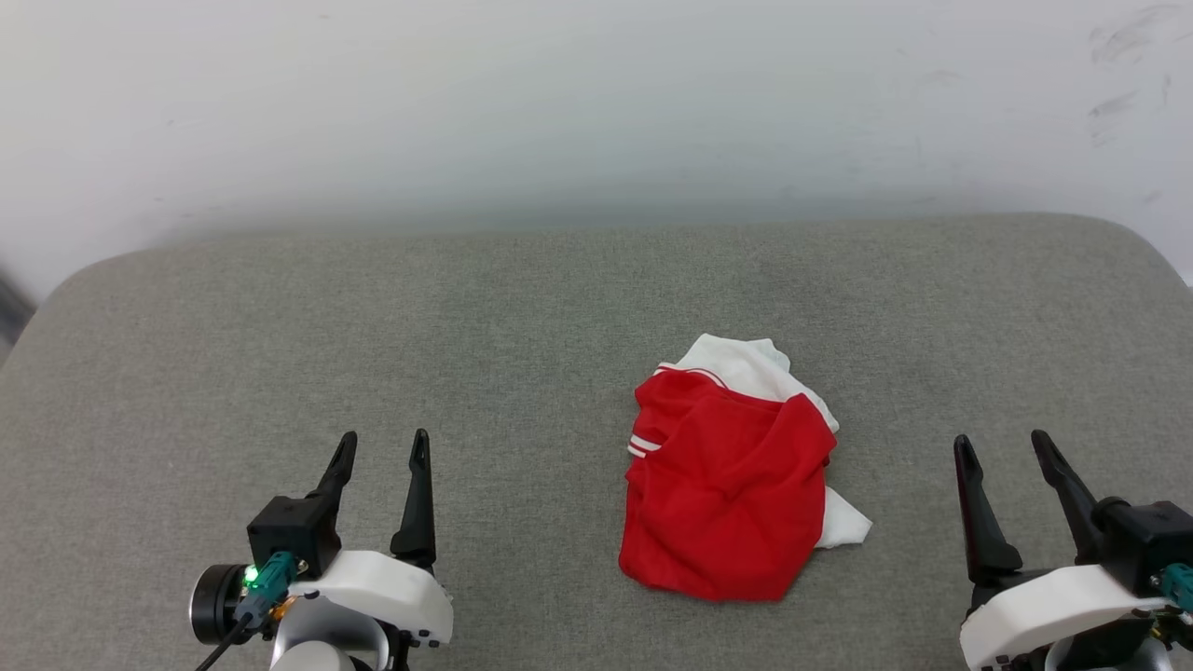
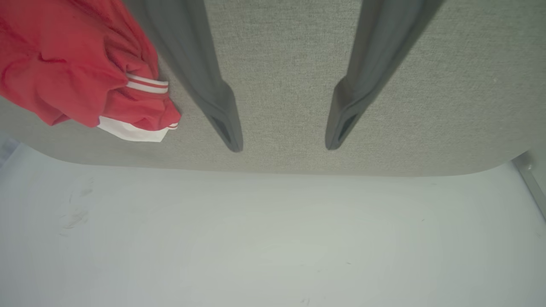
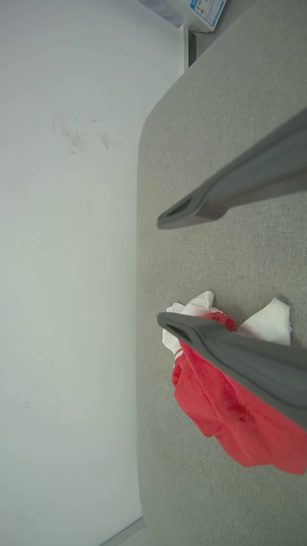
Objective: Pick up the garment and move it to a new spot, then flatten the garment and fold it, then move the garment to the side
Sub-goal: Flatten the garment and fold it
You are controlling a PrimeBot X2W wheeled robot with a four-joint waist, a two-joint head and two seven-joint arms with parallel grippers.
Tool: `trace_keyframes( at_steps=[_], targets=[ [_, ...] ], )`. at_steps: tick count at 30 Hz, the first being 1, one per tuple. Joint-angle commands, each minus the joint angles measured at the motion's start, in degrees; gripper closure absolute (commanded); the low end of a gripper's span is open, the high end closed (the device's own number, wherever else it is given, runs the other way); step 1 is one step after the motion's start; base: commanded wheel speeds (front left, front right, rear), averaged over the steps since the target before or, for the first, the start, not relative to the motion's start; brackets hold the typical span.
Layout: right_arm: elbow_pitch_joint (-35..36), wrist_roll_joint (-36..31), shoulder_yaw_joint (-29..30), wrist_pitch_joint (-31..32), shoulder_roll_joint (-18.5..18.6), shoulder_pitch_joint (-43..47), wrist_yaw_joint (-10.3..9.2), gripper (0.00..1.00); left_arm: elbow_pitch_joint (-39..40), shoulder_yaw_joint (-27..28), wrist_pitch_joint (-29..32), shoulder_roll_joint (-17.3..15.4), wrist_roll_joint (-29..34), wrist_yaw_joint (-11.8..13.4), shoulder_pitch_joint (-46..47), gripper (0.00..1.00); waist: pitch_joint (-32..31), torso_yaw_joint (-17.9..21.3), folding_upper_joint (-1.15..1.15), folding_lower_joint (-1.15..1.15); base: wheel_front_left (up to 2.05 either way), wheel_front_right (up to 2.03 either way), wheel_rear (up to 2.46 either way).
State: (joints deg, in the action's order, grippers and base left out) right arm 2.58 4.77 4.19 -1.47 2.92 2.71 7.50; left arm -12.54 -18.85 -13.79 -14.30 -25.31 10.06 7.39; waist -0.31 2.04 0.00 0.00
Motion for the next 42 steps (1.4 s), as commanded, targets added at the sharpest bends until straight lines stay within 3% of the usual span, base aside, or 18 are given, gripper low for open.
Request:
trace_keyframes(
  at_steps=[1,10,16,20,31,38,39,41,42],
  targets=[
    [0.05,0.26,-0.01,-0.03,-0.06,0.19,-0.02,0.0,0.4,-0.08,0.0,-0.23,0.32,0.25,-0.31,0.0,0.05,0.03,0.0,0.0,0.0,0.0,0.0],
    [-3.94,2.33,3.47,3.41,-0.06,-2.95,-0.02,0.0,2.44,-0.15,-0.02,-0.23,0.49,0.65,1.73,0.0,2.83,-0.94,0.0,0.0,0.0,0.0,0.0],
    [-12.34,6.11,9.31,11.23,-0.03,-10.82,-0.02,0.0,4.4,0.02,-0.57,0.32,0.89,0.48,3.93,0.0,6.62,-3.08,0.0,0.0,0.0,0.0,0.0],
    [-18.04,6.91,9.92,17.77,1.95,-18.02,-0.02,0.0,5.21,-0.34,-0.93,1.12,1.36,-0.03,5.89,0.0,10.02,-5.03,0.0,0.0,0.0,0.0,0.0],
    [-28.0,13.8,-1.4,38.05,9.35,-35.13,-0.02,0.0,5.04,-0.92,-1.44,4.44,3.01,-1.98,12.16,0.0,18.89,-9.82,0.0,0.0,0.0,0.0,0.0],
    [-36.33,17.07,-8.73,47.91,10.78,-36.74,-0.02,0.0,4.55,0.1,-1.39,6.35,4.32,-3.49,12.75,0.0,19.85,-10.65,0.0,0.0,0.0,0.0,0.0],
    [-37.26,17.72,-9.37,49.08,10.77,-36.36,-0.01,0.12,4.41,0.29,-1.39,6.56,4.56,-3.76,12.6,0.0,19.75,-10.64,0.0,0.0,0.0,0.0,0.0],
    [-37.87,18.34,-10.96,50.07,11.13,-36.42,0.0,0.84,4.1,0.62,-1.4,6.87,4.89,-4.09,12.26,0.0,19.5,-10.58,0.0,0.0,0.0,0.0,0.0],
    [-37.49,18.67,-11.46,49.2,11.57,-36.97,0.0,1.0,3.97,0.74,-1.4,7.02,5.11,-4.35,12.11,0.0,19.37,-10.49,0.0,0.0,0.0,0.0,0.0]
  ],
)
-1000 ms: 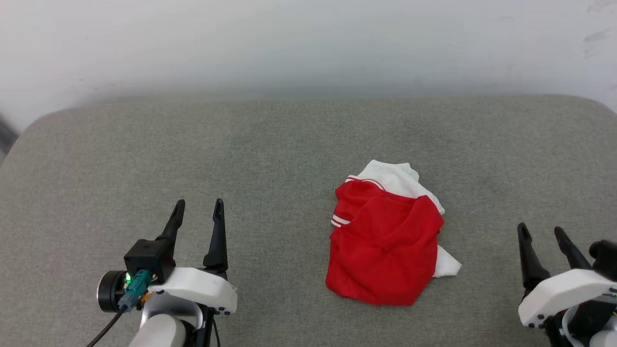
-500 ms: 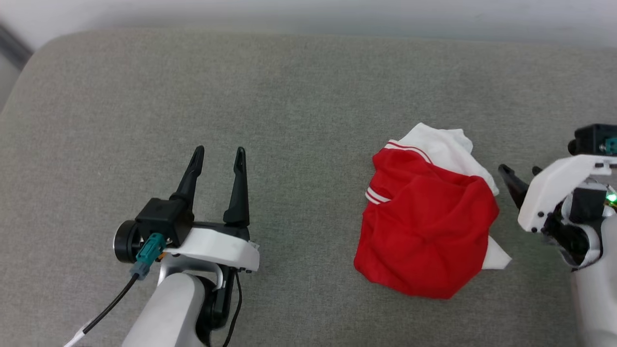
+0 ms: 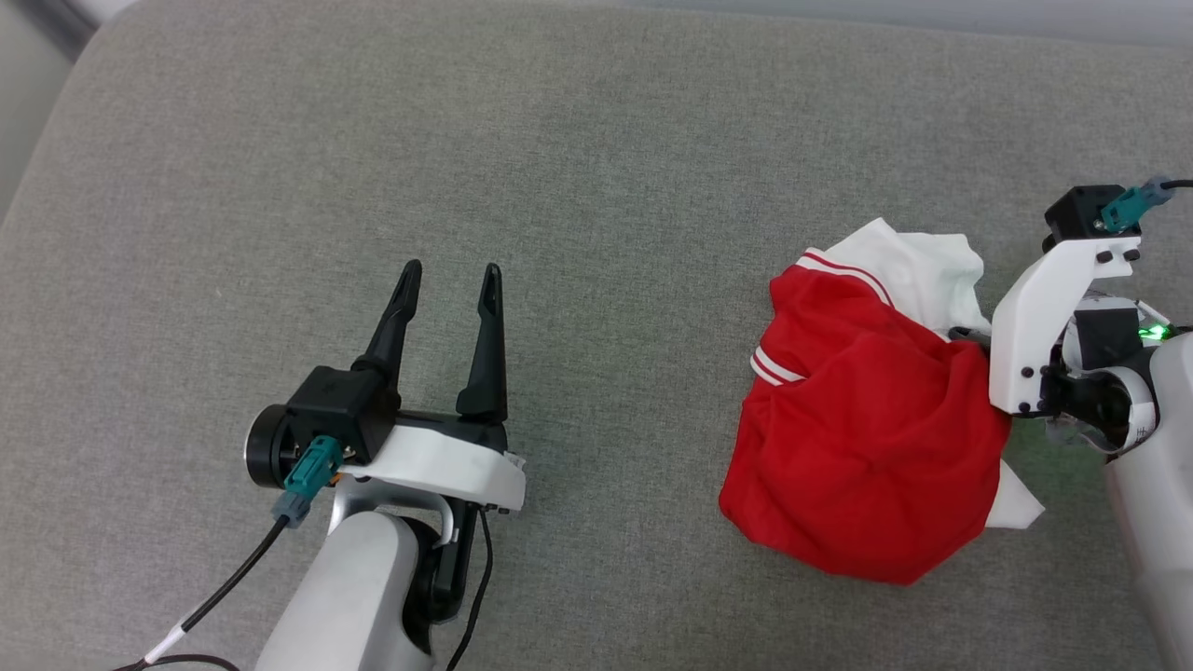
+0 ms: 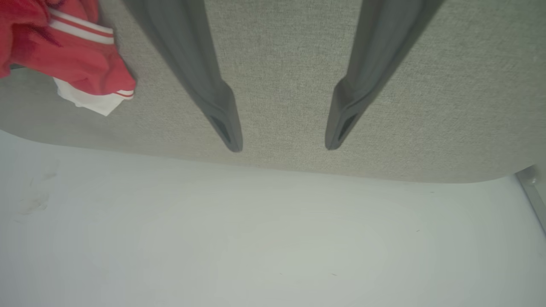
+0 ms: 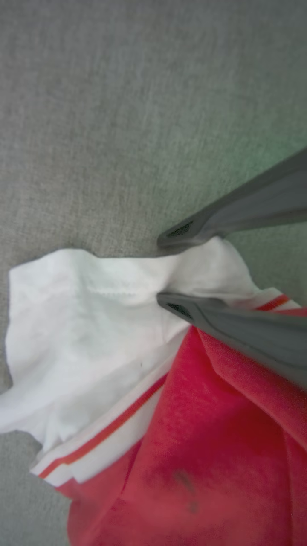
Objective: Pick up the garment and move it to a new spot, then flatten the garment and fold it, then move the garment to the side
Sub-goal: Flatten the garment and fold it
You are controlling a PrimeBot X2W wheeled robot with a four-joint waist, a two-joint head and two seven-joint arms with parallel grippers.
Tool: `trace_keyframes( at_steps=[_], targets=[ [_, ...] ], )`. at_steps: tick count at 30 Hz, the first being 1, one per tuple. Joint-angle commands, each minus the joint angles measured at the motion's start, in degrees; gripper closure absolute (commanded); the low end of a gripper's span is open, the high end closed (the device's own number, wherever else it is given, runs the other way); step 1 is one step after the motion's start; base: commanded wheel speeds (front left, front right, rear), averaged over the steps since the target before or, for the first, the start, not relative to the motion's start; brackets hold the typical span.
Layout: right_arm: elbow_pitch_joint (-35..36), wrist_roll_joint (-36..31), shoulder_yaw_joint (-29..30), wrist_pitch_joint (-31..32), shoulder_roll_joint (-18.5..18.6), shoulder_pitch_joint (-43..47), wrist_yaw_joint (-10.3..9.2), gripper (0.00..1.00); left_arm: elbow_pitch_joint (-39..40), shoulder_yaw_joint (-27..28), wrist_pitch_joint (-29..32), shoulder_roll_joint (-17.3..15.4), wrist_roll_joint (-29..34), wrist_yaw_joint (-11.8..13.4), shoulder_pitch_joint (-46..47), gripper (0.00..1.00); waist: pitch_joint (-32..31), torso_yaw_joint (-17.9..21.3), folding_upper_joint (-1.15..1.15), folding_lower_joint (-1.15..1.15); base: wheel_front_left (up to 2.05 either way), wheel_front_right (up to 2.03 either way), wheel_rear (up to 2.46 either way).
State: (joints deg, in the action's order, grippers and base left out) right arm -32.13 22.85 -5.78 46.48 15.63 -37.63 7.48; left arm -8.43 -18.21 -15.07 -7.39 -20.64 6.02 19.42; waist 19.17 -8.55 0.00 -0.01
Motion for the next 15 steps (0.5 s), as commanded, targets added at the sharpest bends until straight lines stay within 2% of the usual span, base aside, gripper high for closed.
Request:
trace_keyframes(
  at_steps=[1,6,9,15],
  targets=[
    [-2.4,0.94,-1.83,0.42,-0.69,2.65,0.02,1.0,-0.26,0.27,-0.12,0.2,0.51,-0.4,-0.08,0.0,-0.33,0.23,0.0,0.01,0.0,0.0,0.0],
    [2.47,-0.44,-1.79,-6.98,2.27,-1.19,0.01,1.0,-1.3,1.2,-0.13,0.4,1.12,-1.35,-1.22,0.0,-2.25,1.53,0.0,0.01,0.0,0.0,0.0],
    [5.6,-1.59,-0.05,-10.01,2.59,-0.92,0.01,1.0,-1.77,1.82,-0.13,0.28,1.4,-1.44,-2.14,0.0,-3.87,2.82,0.0,0.01,0.0,0.0,0.0],
    [14.88,-5.69,10.12,-12.56,3.3,6.09,0.01,1.0,-2.2,2.65,-0.13,-0.29,1.79,-1.55,-4.28,0.0,-7.25,5.59,0.0,0.01,0.0,0.0,0.0]
  ],
)
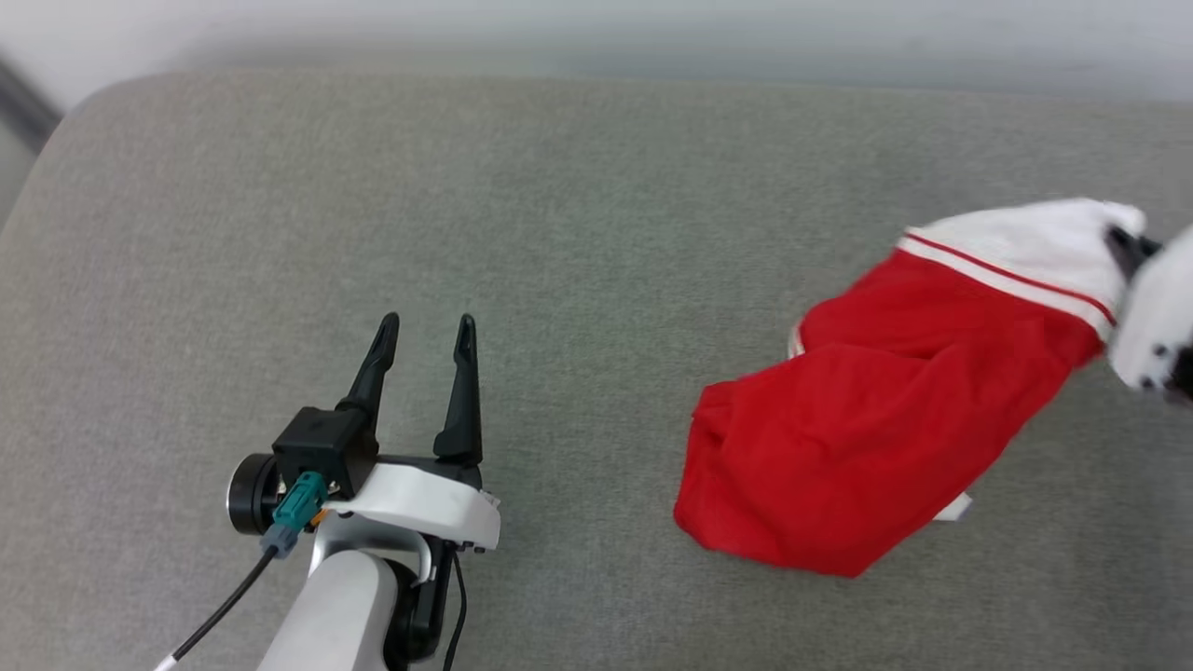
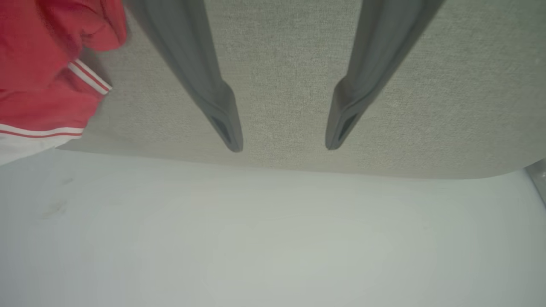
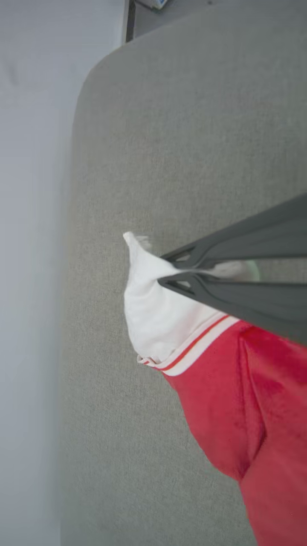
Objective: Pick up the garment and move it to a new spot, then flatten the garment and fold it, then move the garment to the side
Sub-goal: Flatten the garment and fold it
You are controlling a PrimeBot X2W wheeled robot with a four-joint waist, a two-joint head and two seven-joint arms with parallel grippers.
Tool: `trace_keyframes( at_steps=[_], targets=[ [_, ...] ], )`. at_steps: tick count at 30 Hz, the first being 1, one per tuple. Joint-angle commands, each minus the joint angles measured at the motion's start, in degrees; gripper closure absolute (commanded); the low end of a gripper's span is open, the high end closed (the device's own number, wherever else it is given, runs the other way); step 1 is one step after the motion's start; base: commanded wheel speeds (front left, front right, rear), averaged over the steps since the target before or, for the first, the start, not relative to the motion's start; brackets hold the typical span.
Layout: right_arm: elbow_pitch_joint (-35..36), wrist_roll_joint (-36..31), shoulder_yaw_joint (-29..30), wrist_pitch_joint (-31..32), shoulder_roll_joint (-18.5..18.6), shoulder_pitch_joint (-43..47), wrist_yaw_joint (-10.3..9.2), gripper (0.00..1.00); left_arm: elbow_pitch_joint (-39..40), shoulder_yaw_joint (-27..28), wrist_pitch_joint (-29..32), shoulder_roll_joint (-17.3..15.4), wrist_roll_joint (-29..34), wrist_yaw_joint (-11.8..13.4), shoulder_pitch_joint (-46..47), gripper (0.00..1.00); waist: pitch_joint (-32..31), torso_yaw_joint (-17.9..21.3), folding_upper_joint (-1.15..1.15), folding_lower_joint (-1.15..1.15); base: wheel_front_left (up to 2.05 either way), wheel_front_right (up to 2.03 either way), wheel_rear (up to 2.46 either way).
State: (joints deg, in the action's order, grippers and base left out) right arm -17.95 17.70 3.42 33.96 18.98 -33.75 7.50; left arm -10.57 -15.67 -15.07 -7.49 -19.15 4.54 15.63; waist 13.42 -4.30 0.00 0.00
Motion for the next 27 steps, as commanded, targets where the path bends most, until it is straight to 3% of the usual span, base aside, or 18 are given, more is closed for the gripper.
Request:
trace_keyframes(
  at_steps=[1,7,12,13,14,19,27],
  targets=[
    [2.33,-1.16,3.15,0.35,-0.58,4.31,-0.02,1.0,-0.1,0.19,-0.14,-0.29,0.36,-0.04,-0.95,0.0,-2.01,1.77,0.0,0.0,0.0,0.0,0.0],
    [8.84,-4.5,16.87,4.0,-5.94,19.72,-0.02,1.0,-0.48,0.18,-0.14,-0.67,0.14,-0.16,-2.33,0.0,-3.38,3.33,0.0,0.0,0.0,0.0,0.0],
    [6.21,-5.65,24.18,4.02,-11.61,29.3,-0.01,1.0,-1.09,0.11,-0.06,-0.96,-0.27,-0.17,-2.76,0.0,-4.22,3.46,0.0,0.0,0.0,0.0,0.0],
    [5.33,-5.73,24.81,3.43,-12.21,30.16,-0.02,0.58,-1.23,0.11,0.06,-1.0,-0.35,-0.07,-2.92,0.0,-4.4,3.46,0.0,0.0,0.0,0.0,0.0],
    [4.58,-5.74,25.01,2.37,-12.7,30.72,-0.02,0.0,-1.3,0.17,0.19,-1.13,-0.49,0.07,-3.14,0.0,-4.59,3.47,0.0,0.0,0.0,0.0,0.0],
    [3.98,-5.95,23.91,-6.43,-13.5,30.77,-0.02,0.0,-1.48,0.34,0.57,-1.73,-0.68,0.48,-4.22,0.0,-5.77,3.69,0.0,0.0,0.0,0.0,0.0],
    [3.64,-6.97,18.94,-28.76,-12.32,29.1,-0.01,0.0,-1.31,0.13,1.71,-2.57,-1.24,0.96,-6.92,0.0,-9.07,3.76,0.0,0.0,0.0,0.0,0.0]
  ],
)
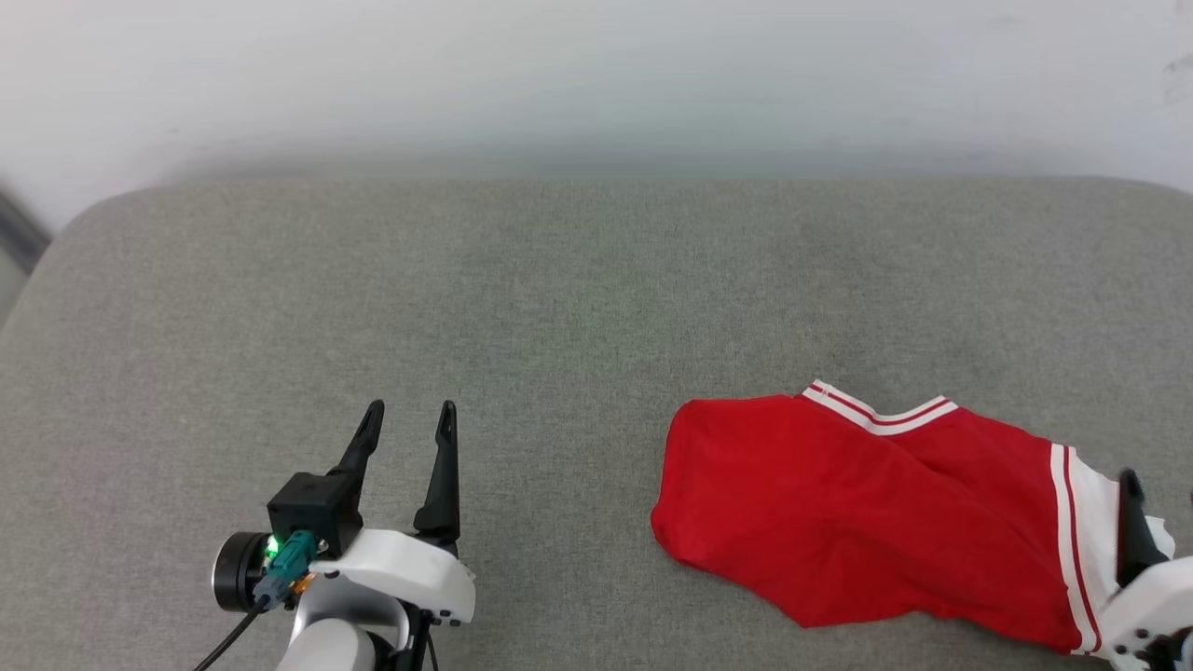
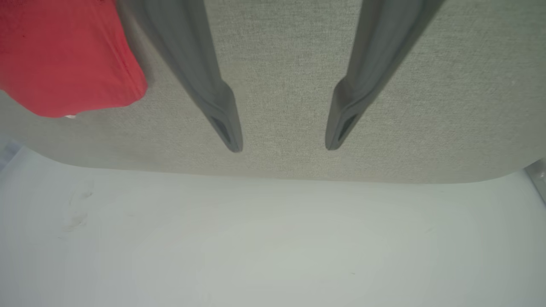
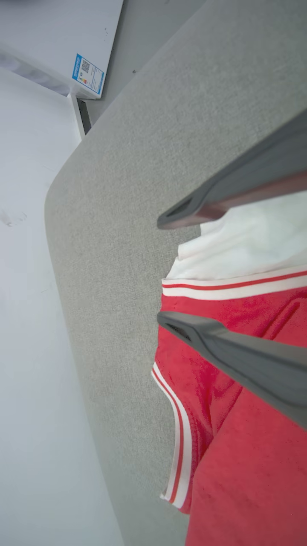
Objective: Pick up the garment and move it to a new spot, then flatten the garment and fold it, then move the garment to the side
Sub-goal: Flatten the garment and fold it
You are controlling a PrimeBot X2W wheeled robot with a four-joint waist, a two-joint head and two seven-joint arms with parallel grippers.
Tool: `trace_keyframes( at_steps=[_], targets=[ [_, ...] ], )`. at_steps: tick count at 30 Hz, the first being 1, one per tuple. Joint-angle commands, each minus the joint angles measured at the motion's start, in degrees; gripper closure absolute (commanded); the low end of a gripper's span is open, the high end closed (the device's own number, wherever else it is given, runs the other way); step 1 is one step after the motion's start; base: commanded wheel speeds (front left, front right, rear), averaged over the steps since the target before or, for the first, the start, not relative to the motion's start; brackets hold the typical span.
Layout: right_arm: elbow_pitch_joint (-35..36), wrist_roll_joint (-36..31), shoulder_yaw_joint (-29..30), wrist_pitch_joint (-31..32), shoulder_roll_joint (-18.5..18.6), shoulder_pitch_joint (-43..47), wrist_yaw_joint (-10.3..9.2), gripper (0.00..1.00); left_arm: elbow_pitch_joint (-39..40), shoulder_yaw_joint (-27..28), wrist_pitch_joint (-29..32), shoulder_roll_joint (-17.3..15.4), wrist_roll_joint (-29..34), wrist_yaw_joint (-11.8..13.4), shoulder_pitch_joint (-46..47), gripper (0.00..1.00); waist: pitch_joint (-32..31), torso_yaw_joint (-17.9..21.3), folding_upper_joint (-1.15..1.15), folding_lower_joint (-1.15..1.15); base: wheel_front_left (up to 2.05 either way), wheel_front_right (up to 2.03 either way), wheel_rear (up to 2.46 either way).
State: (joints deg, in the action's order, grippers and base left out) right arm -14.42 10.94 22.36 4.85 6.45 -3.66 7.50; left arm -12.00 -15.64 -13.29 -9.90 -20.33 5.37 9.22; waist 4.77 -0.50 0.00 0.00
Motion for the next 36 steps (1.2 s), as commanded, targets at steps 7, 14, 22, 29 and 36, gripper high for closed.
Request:
trace_keyframes(
  at_steps=[7,14,22,29,36],
  targets=[
    [4.5,-0.81,-8.65,-9.67,-0.66,1.61,-0.02,0.0,0.22,-0.11,1.2,-1.07,-0.29,0.74,-2.47,0.0,-3.47,-0.13,0.0,0.0,0.0,0.0,0.0],
    [13.28,-3.91,-15.55,-9.21,-2.56,7.05,-0.02,0.0,0.83,-0.27,2.46,-1.86,0.02,1.83,-4.12,0.0,-5.33,0.42,0.0,0.0,0.0,0.0,0.0],
    [20.4,-5.05,-19.02,-5.45,-3.41,11.29,-0.02,0.0,1.11,-0.69,4.08,-2.75,-0.32,2.13,-5.33,0.0,-5.85,1.64,0.0,0.0,0.0,0.0,0.0],
    [24.15,-4.64,-19.02,-3.34,-3.61,10.86,-0.02,0.0,1.76,-4.17,7.47,-0.82,-1.12,-1.74,2.06,0.0,-3.68,2.29,0.0,0.0,0.0,0.0,0.0],
    [26.26,-4.59,-19.91,-3.06,-3.64,7.94,-0.02,0.0,-2.35,-11.41,20.64,2.06,-1.46,-7.76,14.77,0.0,1.09,3.87,0.0,0.0,0.0,0.0,0.0]
  ],
)
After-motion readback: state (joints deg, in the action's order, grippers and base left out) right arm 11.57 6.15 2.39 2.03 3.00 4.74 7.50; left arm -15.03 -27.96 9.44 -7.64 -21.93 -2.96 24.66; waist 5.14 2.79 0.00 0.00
